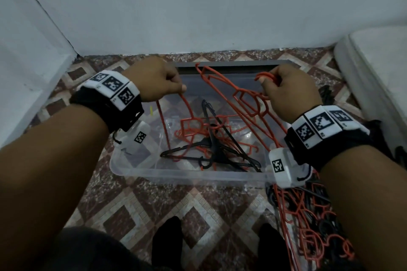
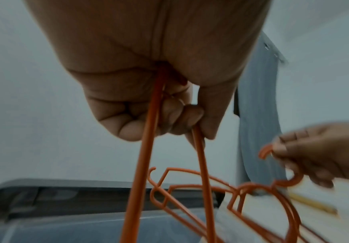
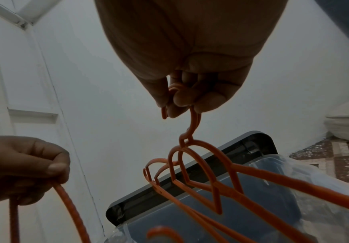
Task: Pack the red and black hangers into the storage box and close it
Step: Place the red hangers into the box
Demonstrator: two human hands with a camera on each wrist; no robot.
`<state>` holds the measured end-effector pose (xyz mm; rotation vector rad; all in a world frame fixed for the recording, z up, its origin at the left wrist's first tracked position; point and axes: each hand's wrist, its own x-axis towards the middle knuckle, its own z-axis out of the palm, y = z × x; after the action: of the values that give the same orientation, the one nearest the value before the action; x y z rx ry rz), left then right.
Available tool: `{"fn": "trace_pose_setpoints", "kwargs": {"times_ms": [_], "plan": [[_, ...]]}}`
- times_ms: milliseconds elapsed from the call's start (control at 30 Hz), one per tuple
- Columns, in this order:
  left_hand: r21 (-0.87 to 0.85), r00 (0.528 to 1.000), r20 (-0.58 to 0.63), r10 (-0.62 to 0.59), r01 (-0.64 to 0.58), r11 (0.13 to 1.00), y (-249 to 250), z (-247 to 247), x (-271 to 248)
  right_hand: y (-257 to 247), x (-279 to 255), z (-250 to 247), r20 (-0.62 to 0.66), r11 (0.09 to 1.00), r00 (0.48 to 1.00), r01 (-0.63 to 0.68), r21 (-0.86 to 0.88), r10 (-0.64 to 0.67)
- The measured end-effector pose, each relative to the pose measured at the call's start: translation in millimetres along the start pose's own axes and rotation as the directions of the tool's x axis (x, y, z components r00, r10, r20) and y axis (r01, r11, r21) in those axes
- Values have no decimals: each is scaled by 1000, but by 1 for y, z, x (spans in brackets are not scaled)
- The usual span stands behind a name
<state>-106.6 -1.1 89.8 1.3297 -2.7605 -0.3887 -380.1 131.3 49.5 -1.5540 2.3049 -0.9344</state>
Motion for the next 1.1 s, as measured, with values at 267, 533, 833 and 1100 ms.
{"fn": "trace_pose_setpoints", "kwargs": {"times_ms": [267,533,833,1100], "plan": [[-600,967,-226,-117,-43,799,-30,24,-4,-8,-2,-2,99,996,992,68,52,-73],[-952,953,-148,-265,-64,300,-50,40,-5,-25,-10,-9,211,970,965,110,219,-157],[-146,946,-321,36,-87,985,-36,56,-6,-43,-16,6,221,975,950,211,73,-222],[125,978,-80,193,-182,975,14,93,7,-50,-16,1,233,962,934,253,102,-270]]}}
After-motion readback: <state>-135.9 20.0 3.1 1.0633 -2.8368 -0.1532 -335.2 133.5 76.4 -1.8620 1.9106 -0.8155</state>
